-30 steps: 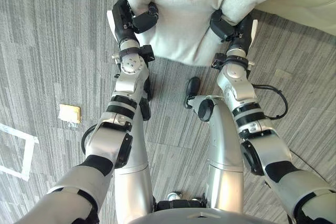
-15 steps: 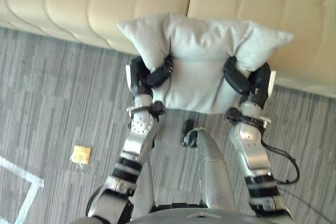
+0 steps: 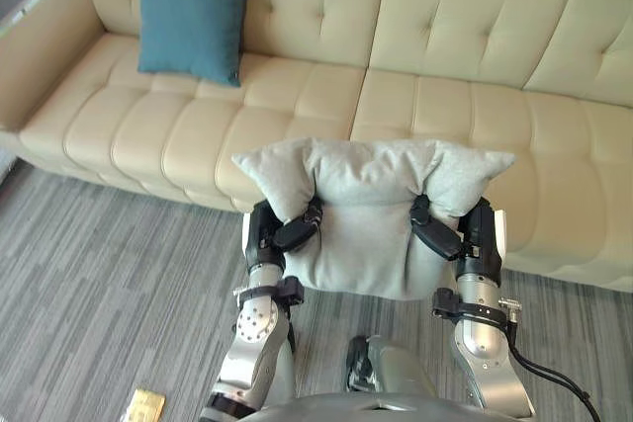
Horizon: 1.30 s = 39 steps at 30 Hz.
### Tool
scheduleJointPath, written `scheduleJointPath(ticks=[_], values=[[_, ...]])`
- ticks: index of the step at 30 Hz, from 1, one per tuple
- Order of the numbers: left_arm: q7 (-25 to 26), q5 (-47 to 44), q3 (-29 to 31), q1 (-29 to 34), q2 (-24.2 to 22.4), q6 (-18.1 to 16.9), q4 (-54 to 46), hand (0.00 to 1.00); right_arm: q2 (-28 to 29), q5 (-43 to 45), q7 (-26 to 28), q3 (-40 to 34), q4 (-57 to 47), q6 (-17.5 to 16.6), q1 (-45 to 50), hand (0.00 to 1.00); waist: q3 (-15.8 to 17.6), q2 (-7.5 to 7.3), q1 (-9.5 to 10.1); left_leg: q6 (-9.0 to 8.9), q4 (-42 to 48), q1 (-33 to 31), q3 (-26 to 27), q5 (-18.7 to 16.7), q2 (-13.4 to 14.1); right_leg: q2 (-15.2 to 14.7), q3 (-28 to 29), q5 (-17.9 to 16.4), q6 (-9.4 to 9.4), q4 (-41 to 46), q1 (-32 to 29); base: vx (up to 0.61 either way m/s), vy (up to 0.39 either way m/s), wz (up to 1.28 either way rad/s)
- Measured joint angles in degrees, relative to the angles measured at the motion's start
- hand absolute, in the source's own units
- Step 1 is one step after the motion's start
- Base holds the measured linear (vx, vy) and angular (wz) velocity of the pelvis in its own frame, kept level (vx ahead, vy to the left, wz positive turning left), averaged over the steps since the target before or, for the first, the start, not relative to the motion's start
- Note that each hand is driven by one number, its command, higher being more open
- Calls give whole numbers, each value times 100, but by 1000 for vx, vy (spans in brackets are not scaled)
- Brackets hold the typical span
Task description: Pick up cushions and gather them together orderly.
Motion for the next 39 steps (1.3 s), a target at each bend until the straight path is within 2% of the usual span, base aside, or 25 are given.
scheduleJointPath(ticks=[3, 5, 6, 7, 8, 9, 10, 11, 12, 13, 15, 16, 18, 19, 20, 21, 23, 26, 28, 31, 34, 36, 39], values=[[2, 3, -127, 7, 66, 15, 6, 0, -4, 0, -94, -1, -23, 67, -88, 0, -188, -60, 28, -57, -1252, -26, -141, -38, -311, 8, 104, 25, 47, -454, 327, 256, 59, -14], [2, 7, -196, 14, 143, 30, 9, 0, -36, 0, -127, -2, -22, 85, -105, 0, -317, -36, 104, -140, -1867, 29, -123, 126, -335, 65, 228, 73, 226, -729, 539, 490, 197, -50], [1, 7, -232, 33, 219, 34, 13, 0, -29, -1, -129, -1, -11, 93, -100, 0, -362, -38, 156, -6, -2058, 231, -101, 553, -378, 52, 398, -5, 400, -831, 794, 464, 210, -68], [1, 7, -240, 76, 258, 39, 20, 0, -2, -5, -126, 16, -5, 106, -56, 0, -413, -91, 159, 112, -2047, 352, -57, 805, -442, -19, 498, -71, 518, -774, 882, 507, 233, -57], [1, 8, -249, 101, 300, 49, 40, 0, 62, -19, -123, 31, 17, 112, -2, 0, -508, -221, 135, 203, -1901, 406, 97, 668, -552, -204, 566, -128, 659, -451, 793, 495, 220, -32], [1, 8, -271, 101, 306, 54, 64, 0, 86, -118, -124, 8, 53, 114, 25, 0, -547, -289, 54, 317, -1811, 548, 224, 473, -670, -388, 610, -61, 818, 245, 587, 495, 220, -20], [1, 8, -272, 96, 320, 54, 87, 0, 107, -137, -124, 8, 95, 113, 14, 0, -564, -315, 35, 358, -1815, 646, 267, 408, -711, -460, 632, 34, 975, 684, 419, 385, 160, -26], [3, 8, -271, 79, 378, 58, 160, 0, 184, -211, -119, 8, 270, 113, -60, 0, -559, -346, 7, 471, -1920, 941, 368, 293, -758, -638, 658, 419, 1133, 1650, 61, 362, 123, -33], [8, 8, -271, 83, 431, 63, 244, 0, 231, -219, -83, 13, 490, 113, -145, 0, -554, -349, -22, 502, -2037, 1210, 415, 236, -773, -759, 585, 532, 1033, 2292, -160, 507, 151, -40], [16, 8, -269, 90, 475, 110, 332, 0, 264, -220, -51, 17, 801, 115, -244, 0, -537, -313, -36, 518, -2140, 1551, 417, 222, -738, -877, 443, 465, 919, 2825, -319, 446, 87, -35], [23, 17, -256, 103, 482, 128, 366, 0, 262, -220, -17, 17, 1113, 116, -294, 0, -519, -234, -53, 498, -2374, 1969, 408, 209, -579, -948, 189, 374, 770, 2900, -568, 321, -17, -19], [23, 32, -239, 87, 482, 124, 364, 0, 267, -218, -10, 16, 1165, 118, -303, 0, -520, -215, -71, 431, -2488, 2093, 402, 168, -481, -920, 135, 370, 765, 2611, -738, 224, -100, -7], [22, 56, -208, 81, 517, 124, 371, 0, 269, -218, 33, 22, 1172, 117, -337, 0, -544, -253, -113, 231, -2579, 2169, 389, 47, -390, -794, 188, 399, 796, 1466, -965, 201, -175, 1], [16, 59, -209, 92, 609, 126, 391, 0, 283, -221, 59, 29, 1211, 117, -363, 0, -595, -379, -142, 170, -2540, 2154, 366, 13, -494, -720, 346, 789, 836, 295, -859, 236, -324, 12], [-28, 93, -208, 26, 589, 154, 612, 0, 204, -221, 89, 23, 1428, 107, -488, 0, -603, -367, -193, 11, -2498, 2220, 133, -91, -496, -616, 370, 1187, 634, -238, -724, 224, -327, 14], [-36, 118, -217, 25, 563, 196, 664, 0, 147, -221, 99, 21, 1538, 115, -543, 0, -609, -283, -217, 6, -2486, 2225, 24, -88, -429, -532, 349, 1196, 619, -365, -627, 121, -212, 0], [-122, 185, -267, 73, 449, 249, 770, 0, -59, -213, 100, -2, 1649, 192, -542, 0, -693, -14, -152, -58, -2488, 2198, -97, -130, -133, -226, 244, 1301, 481, -759, -437, 100, -161, -16], [-240, 234, -324, 76, 344, 249, 766, 0, -93, -213, 114, -171, 1588, 202, -475, 0, -760, 87, -147, -47, -2734, 2299, -160, -89, 50, 3, 129, 1365, 377, -996, -311, 105, -134, -3], [-250, 233, -355, 85, 313, 260, 767, 0, -92, -212, 114, -210, 1556, 204, -449, 0, -765, 100, -141, -21, -2883, 2413, -203, -59, 63, 32, 107, 1378, 364, -1071, -226, 45, -33, 5], [-303, 235, -364, 90, 353, 265, 767, 0, -47, -214, 119, -230, 1411, 205, -281, 0, -832, 113, -144, -106, -3130, 2648, -314, 73, 29, 40, 35, 1410, 413, -1269, 64, 9, -1, 18], [-304, 250, -357, 88, 394, 264, 767, 0, -2, -219, 159, -241, 1412, 206, -283, 0, -969, 211, -123, -138, -3444, 2713, -401, 180, -22, 19, 5, 1563, 484, -1557, 152, -16, 50, 13], [-303, 379, -348, 78, 474, 264, 767, 0, 53, -234, 212, -253, 1425, 208, -287, 0, -976, 220, -108, -60, -3524, 2734, -436, 251, -75, -15, -2, 1667, 513, -1746, 245, -42, 58, 12], [-209, 544, -334, -78, 600, 278, 784, 0, 62, -425, 183, -245, 1557, 217, -493, 0, -984, 223, -75, -61, -3671, 2691, -449, 347, -136, -55, -3, 1873, 544, -2011, 259, -70, 63, 4]])
